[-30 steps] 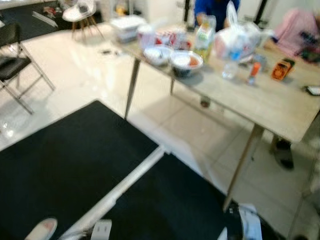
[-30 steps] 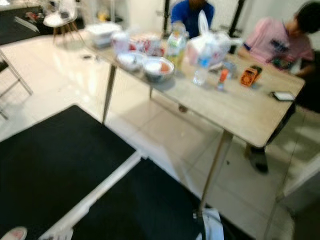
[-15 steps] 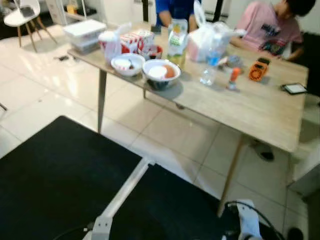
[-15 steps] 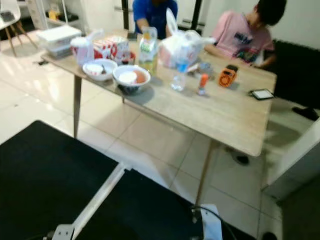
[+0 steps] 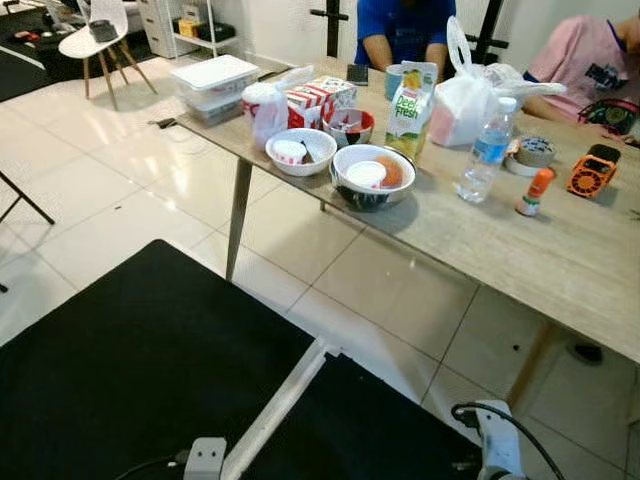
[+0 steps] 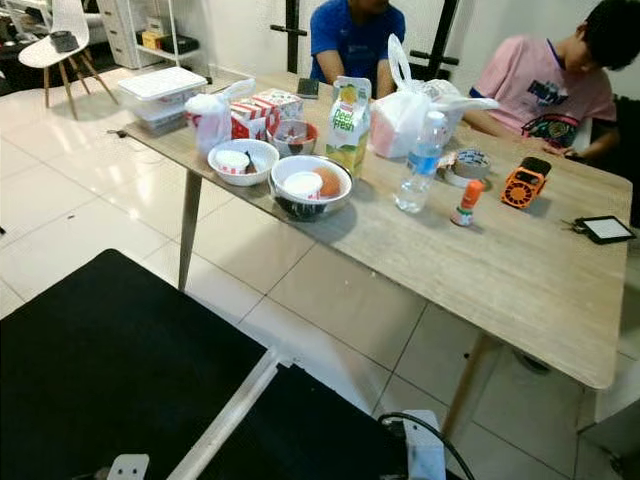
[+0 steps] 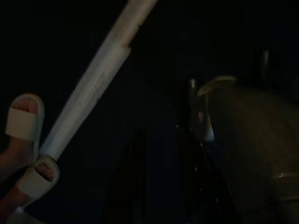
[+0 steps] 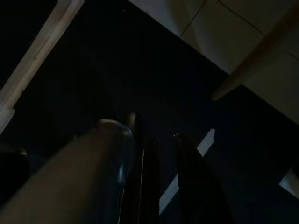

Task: Restocking fridge

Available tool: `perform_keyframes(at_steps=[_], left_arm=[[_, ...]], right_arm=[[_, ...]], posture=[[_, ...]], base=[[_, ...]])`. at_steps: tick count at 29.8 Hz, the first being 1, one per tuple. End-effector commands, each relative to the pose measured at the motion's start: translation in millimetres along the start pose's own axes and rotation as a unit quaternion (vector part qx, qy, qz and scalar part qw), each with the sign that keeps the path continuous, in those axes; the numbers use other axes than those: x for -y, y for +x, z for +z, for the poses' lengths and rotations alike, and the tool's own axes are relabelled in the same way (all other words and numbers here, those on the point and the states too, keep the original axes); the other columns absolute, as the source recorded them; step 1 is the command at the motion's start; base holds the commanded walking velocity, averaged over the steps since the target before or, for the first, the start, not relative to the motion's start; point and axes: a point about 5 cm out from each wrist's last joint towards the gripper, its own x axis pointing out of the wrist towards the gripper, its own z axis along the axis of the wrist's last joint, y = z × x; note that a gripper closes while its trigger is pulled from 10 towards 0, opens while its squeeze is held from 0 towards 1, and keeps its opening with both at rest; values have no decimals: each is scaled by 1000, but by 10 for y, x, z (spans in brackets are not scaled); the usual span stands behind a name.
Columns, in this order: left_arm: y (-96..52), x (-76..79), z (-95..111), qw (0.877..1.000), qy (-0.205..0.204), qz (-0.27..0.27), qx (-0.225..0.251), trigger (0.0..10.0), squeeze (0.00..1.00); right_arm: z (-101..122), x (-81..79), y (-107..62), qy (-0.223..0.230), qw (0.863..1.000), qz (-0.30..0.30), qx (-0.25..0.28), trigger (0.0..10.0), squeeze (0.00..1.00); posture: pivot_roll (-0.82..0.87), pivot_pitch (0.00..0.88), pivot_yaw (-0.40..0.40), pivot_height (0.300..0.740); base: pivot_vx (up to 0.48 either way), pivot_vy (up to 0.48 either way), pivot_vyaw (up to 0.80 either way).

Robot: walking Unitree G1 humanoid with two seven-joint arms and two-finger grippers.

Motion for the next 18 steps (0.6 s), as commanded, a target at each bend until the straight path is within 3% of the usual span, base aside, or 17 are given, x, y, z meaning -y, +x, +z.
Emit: perform_keyframes(at_steps=[1,13,18], left_arm=[[-2,-9,-20,1000,-3,2,-5,10000,0],[-5,-41,-1,1000,-13,8,-1,10000,0],[-7,-47,-17,1000,-7,10,-4,10000,0]], right_arm=[[69,46,-4,4,1000,-7,10,10000,0],[59,60,-6,19,1000,-13,9,10000,0],[46,56,-6,17,1000,-12,7,10000,0]], posture=[[1,0,14,740],[-1,0,26,740],[0,0,26,740]], base=[[289,0,0],[287,0,0],[0,0,0]])
